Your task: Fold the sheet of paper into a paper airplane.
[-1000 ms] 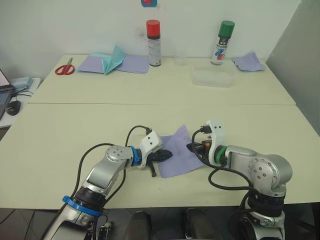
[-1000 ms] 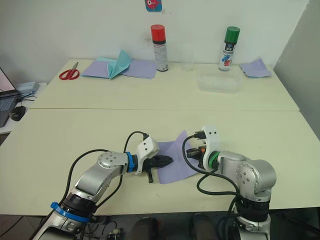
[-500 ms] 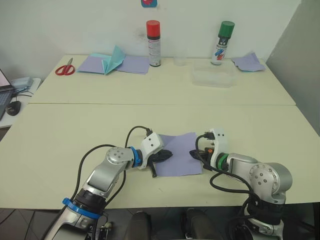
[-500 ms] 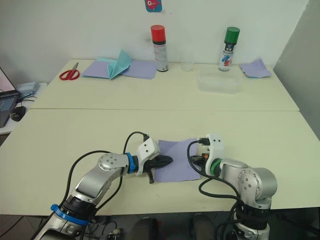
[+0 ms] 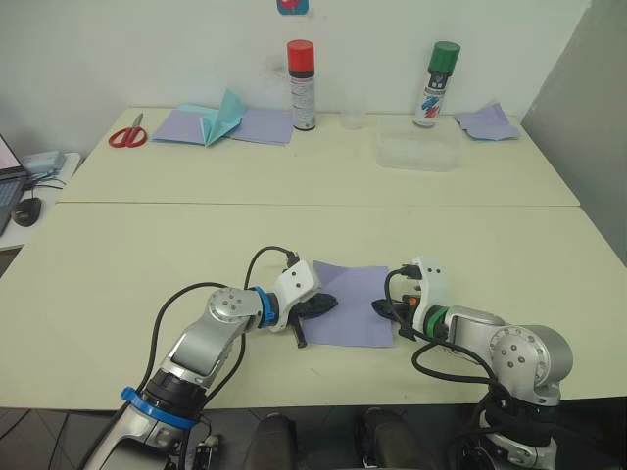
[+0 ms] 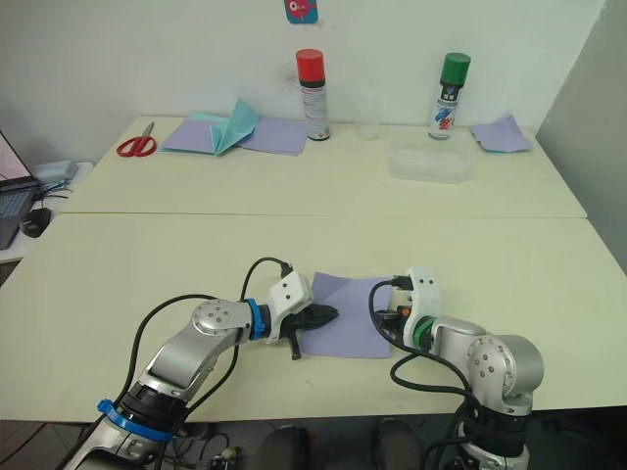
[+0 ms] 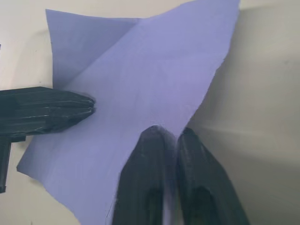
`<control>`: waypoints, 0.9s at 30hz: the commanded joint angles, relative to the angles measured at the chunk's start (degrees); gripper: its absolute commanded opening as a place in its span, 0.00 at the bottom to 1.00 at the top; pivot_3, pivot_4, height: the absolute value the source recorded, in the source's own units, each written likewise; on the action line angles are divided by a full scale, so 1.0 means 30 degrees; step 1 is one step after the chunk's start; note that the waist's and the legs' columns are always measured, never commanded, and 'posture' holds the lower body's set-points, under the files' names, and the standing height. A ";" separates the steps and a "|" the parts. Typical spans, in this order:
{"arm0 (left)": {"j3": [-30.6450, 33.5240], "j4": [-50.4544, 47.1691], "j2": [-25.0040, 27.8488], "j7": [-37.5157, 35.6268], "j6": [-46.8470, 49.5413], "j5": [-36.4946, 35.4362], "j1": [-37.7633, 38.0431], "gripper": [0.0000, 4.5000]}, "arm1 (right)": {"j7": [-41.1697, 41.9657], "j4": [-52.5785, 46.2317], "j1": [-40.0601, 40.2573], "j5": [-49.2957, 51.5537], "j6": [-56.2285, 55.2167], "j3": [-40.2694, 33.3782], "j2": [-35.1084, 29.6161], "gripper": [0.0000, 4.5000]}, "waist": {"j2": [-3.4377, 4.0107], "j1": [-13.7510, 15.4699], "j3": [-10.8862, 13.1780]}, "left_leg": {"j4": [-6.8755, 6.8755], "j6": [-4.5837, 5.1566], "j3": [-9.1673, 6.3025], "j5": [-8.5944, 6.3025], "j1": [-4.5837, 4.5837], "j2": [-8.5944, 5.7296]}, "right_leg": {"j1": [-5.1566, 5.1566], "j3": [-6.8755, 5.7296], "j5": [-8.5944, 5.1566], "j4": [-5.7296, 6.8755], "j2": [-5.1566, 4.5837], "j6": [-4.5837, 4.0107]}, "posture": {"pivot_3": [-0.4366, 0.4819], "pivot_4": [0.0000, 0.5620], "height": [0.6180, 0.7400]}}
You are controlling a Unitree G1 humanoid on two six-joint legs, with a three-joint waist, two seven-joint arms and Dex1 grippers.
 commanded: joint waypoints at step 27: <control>-0.0564 0.2461 -0.0005 -0.0192 -0.1656 0.1238 -0.0230 0.00 | 1.1783 0.4872 -0.0653 -0.4358 -1.9971 1.0543 -0.8217 0.00 | 0.0017 0.0057 -0.0001 | 0.0028 0.0001 0.0006 0.0002 0.0025 -0.0008 | 0.0037 -0.0002 0.0021 -0.0020 0.0004 0.0041 | 0.48 0.27 1.00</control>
